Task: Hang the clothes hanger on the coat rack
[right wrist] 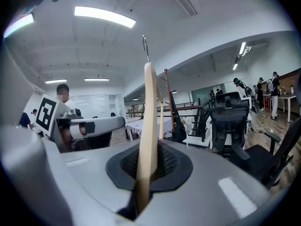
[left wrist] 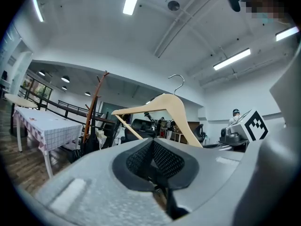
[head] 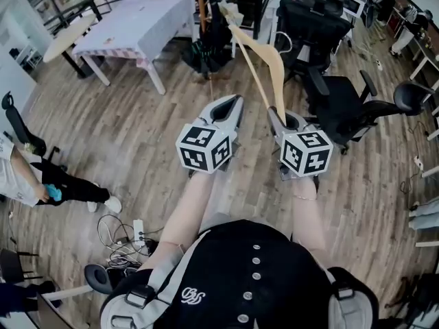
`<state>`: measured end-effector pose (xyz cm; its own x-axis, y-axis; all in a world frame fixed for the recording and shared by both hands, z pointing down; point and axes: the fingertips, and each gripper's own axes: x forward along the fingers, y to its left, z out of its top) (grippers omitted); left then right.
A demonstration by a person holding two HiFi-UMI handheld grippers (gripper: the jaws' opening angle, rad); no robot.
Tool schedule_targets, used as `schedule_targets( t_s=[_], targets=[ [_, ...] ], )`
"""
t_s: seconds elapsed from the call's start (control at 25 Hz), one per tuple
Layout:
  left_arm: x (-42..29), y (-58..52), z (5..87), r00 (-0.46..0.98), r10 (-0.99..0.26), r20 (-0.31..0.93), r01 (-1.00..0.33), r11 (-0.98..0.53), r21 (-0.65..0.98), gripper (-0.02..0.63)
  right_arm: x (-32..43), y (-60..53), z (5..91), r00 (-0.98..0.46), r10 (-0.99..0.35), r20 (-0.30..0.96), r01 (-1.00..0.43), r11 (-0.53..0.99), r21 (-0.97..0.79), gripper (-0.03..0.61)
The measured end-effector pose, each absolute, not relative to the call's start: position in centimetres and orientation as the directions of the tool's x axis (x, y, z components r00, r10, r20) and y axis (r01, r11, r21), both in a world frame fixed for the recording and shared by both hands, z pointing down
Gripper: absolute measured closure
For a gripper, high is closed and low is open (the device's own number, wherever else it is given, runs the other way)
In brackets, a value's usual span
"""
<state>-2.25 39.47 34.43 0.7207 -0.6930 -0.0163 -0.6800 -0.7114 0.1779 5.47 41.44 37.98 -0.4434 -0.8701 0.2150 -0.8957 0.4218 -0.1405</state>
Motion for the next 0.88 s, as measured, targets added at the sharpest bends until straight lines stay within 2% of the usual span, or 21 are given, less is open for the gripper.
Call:
schedule_targets(
  t_s=[0.88],
  targets=[
    [-6.6, 33.9, 36.4, 0.751, -0.66, -0.002, -0.648, -0.737, 0.194, 0.615, 0.4, 36.1, 40.0, -0.392, -0.9, 0.193, -0.912, 0.352, -0.212, 0.583]
  ],
)
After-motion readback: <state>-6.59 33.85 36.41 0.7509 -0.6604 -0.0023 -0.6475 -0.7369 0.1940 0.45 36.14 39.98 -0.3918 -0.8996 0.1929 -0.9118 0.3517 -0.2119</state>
